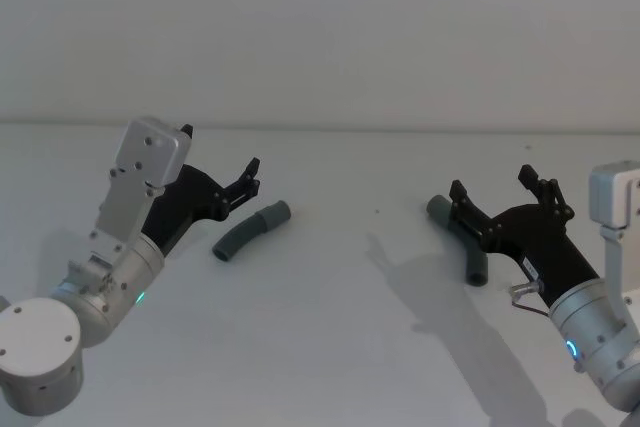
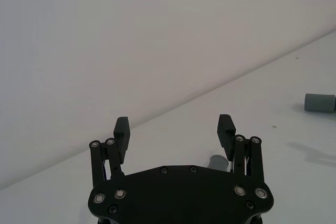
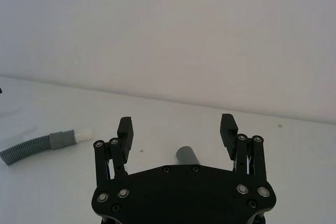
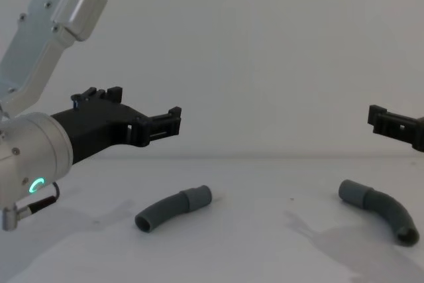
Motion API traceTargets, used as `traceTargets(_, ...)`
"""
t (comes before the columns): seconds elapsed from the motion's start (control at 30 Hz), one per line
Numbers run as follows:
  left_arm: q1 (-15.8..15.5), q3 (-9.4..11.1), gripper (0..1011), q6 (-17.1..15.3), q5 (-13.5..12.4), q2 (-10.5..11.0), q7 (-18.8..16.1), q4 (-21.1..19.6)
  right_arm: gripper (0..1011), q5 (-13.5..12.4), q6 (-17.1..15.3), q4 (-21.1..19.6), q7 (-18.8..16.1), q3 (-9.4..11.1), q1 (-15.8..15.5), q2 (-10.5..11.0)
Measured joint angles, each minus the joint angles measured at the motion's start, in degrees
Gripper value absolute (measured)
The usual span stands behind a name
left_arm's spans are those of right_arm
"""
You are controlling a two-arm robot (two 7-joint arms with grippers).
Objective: Use both hands to pick up one end of the pipe from the table, align the ends, and insert them.
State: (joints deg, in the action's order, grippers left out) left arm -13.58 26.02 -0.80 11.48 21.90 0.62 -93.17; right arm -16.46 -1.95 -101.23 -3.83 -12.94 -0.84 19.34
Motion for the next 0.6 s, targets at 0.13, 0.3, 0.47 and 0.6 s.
traceTargets(0.13,0.0,0.0,1001,0.0,0.0,0.0,0.0,0.0,1002,0.0,0.0,0.0,0.0,0.0,0.0,0.0)
traceTargets(0.3,0.0,0.0,1001,0.0,0.0,0.0,0.0,0.0,1002,0.0,0.0,0.0,0.0,0.0,0.0,0.0)
traceTargets(0.47,0.0,0.0,1001,0.0,0.0,0.0,0.0,0.0,1002,0.0,0.0,0.0,0.0,0.0,0.0,0.0)
traceTargets(0.6,0.0,0.0,1001,0.0,0.0,0.0,0.0,0.0,1002,0.0,0.0,0.0,0.0,0.0,0.0,0.0)
